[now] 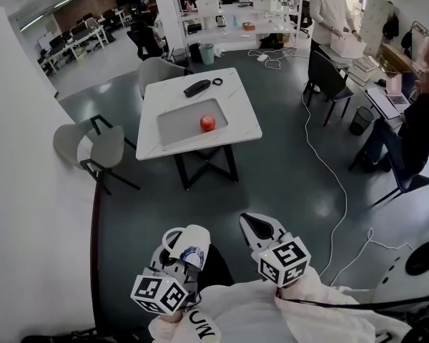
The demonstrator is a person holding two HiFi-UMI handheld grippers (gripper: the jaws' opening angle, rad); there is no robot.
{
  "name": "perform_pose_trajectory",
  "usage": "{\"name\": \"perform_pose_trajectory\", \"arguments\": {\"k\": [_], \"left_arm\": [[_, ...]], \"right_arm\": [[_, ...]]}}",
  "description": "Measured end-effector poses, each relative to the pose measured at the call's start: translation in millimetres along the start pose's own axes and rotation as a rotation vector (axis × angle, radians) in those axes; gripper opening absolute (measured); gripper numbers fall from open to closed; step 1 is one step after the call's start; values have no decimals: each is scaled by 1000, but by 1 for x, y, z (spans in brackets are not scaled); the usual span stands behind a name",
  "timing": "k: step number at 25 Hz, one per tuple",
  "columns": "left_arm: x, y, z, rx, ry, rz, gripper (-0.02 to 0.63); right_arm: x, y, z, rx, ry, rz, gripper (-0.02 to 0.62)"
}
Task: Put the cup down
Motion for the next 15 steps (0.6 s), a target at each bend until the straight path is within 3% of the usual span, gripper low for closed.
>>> {"name": "perform_pose_trajectory", "arguments": {"k": [15], "left_arm": [[-120, 55, 160, -11, -46, 45, 35]], "right_arm": [[-197, 47, -13, 2, -42, 41, 5]]}}
Point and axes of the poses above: the fingertips, and each gripper's own axes: x backward along the fingers, z to its left, y out of its top, the point moved 10 cm from there along x, backward along the fingers, and after that the axes turned 7 degrees about -x, right-handed, at the moved point
